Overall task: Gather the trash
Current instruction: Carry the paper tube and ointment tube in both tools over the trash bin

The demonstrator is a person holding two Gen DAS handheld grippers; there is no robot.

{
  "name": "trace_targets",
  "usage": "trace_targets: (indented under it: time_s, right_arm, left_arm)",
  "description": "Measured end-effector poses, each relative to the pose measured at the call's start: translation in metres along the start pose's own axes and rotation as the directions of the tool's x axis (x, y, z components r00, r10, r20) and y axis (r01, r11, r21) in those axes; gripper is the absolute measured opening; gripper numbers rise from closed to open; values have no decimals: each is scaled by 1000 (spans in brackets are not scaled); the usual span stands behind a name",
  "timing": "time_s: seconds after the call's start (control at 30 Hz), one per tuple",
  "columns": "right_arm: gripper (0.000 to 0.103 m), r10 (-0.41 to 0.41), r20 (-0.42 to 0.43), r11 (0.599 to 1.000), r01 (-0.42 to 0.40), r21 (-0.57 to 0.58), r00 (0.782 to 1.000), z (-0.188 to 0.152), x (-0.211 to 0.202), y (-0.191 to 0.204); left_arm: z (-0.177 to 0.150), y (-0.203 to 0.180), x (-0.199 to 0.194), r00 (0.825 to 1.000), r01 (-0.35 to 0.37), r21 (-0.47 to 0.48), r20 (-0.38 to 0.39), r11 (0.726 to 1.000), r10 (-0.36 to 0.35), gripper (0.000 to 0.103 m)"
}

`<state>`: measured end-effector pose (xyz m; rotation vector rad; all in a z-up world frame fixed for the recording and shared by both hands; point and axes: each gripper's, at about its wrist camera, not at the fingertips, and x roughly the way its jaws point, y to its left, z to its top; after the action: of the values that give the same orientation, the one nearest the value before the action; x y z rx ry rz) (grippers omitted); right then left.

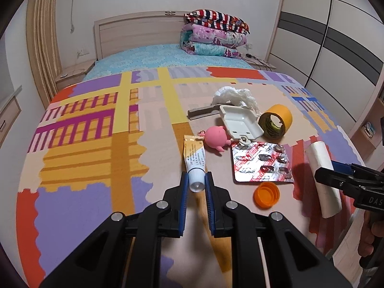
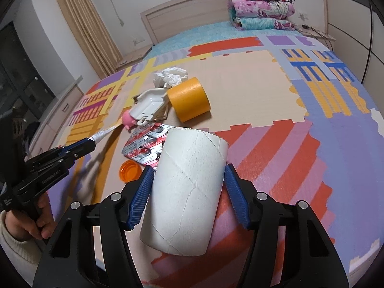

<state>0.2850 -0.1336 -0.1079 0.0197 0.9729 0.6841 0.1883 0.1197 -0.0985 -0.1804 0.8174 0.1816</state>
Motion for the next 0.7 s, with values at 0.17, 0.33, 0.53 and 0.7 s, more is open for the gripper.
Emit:
trace_targets:
  time_s: [0.17,0.33,0.53,0.7]
  right_arm:
    - [60,12,21,1000,-12,-13,1000,-6,-18,3]
    - [60,25,38,999,-23,-28,999,-13,-35,6]
    - [60,40,57,998,-37,-54,998,-26,-57,14]
    - [60,51,77,997,-45,-67,996,-36,-76,18]
  left_arm:
    - [-10,-2,-16,1000,-1,-2,10,1000,1,14]
    - [-18,-8,-38,999,2,-1,39,1000,-2,14]
    - [-28,-23,-71,997,9,36,82,999,-12,13]
    - [-38,-35,-95,994,23,60,110,998,-29,13]
